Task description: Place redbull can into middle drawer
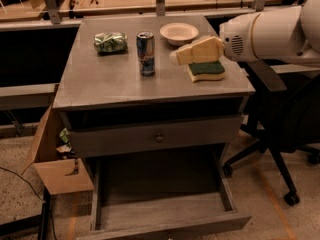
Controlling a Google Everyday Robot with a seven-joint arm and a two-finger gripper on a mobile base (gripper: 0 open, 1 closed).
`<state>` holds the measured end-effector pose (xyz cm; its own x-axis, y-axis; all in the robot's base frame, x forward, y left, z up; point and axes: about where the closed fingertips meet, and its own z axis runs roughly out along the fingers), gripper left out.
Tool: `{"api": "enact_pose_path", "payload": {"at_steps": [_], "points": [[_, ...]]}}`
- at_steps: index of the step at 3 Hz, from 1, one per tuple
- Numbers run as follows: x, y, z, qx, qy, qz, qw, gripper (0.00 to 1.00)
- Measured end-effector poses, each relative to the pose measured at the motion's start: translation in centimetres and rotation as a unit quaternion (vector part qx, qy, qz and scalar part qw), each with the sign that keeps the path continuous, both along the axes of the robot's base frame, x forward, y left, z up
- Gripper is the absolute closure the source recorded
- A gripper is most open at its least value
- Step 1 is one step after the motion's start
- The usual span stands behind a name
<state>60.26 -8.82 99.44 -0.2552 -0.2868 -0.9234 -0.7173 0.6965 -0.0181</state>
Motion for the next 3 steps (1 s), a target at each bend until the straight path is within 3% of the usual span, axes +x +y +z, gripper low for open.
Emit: {"api": "enact_pose_path", "payload": {"at_steps": [1, 2, 3], "points": [[-1.1, 0.7, -0.9, -0.016, 0.011, 0.003, 0.9998, 0.0], [2.1, 3.6, -4.4, -0.015, 0.017, -0.048, 0.9986, 0.0], [6.5, 4.8, -5.4, 0.017, -0.008, -0.083, 0.9964, 0.0]]}}
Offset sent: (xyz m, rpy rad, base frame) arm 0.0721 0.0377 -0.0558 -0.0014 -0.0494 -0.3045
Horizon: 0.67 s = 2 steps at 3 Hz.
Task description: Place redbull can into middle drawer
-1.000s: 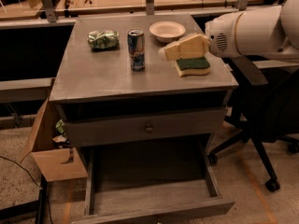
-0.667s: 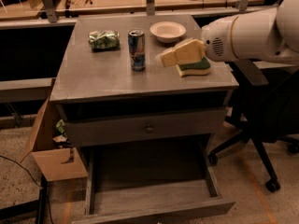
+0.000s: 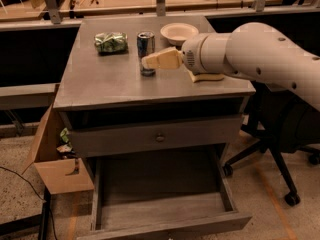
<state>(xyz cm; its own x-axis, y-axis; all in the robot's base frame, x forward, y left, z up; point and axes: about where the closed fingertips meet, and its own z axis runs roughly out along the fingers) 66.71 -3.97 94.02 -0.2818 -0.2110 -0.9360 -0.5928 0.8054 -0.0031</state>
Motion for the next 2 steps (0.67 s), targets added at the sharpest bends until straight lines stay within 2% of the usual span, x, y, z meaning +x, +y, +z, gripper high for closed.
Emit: {"api": "enact_pose_path", "payload": {"at_steps": [1, 2], "points": [[4.0, 2.4, 0.6, 0.032, -0.032, 0.0, 0.999, 0.0], [7.2, 4.9, 0.8, 0.063, -0.056, 0.031, 0.996, 0.0]]}}
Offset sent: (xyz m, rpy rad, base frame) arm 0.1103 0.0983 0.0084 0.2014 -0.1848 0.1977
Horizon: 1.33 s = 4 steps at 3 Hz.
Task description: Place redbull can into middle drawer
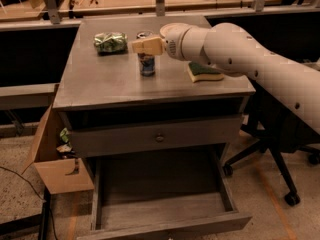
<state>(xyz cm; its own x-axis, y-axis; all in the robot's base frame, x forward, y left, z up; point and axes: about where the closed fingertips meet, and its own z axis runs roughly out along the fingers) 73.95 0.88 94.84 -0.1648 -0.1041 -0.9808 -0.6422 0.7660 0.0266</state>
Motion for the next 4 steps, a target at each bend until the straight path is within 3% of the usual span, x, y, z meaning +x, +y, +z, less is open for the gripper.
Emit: {"api": "enact_pose_path", "payload": {"at_steps": [1, 2, 3, 4], "points": [[2.4, 3.0, -1.8, 0.016, -0.005, 0.043, 0.9989, 0.18], [3.2, 5.0, -4.4, 0.029, 0.011, 0.072, 0.9969, 0.41], [3.4, 4.9, -4.6, 0.03, 0.004, 0.08, 0.9963, 0.65], [0.8, 3.3, -1.3, 0.019, -0.03, 0.083, 0.9959, 0.88]]}}
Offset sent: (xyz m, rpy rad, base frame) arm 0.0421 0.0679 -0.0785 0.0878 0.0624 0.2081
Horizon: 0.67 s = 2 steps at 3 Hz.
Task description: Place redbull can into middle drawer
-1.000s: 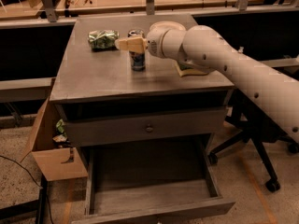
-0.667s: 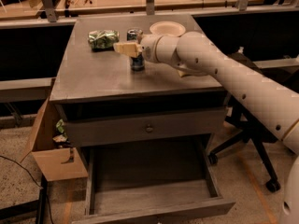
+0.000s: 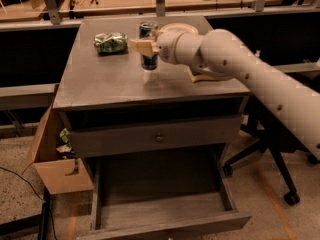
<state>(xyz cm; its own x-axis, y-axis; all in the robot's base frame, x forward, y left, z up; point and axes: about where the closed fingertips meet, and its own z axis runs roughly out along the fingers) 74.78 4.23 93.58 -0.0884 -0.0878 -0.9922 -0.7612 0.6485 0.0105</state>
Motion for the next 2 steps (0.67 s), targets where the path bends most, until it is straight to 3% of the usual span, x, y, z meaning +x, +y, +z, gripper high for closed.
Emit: {"api": "enact_pose_path", "payload": {"at_steps": [1, 2], "points": [[-3.7, -3.0, 2.1, -0.01, -0.038, -0.005, 0.9992, 1.0], [-9.5, -4.5, 2.6, -0.014, -0.069, 0.009, 0.9974, 1.0]]}}
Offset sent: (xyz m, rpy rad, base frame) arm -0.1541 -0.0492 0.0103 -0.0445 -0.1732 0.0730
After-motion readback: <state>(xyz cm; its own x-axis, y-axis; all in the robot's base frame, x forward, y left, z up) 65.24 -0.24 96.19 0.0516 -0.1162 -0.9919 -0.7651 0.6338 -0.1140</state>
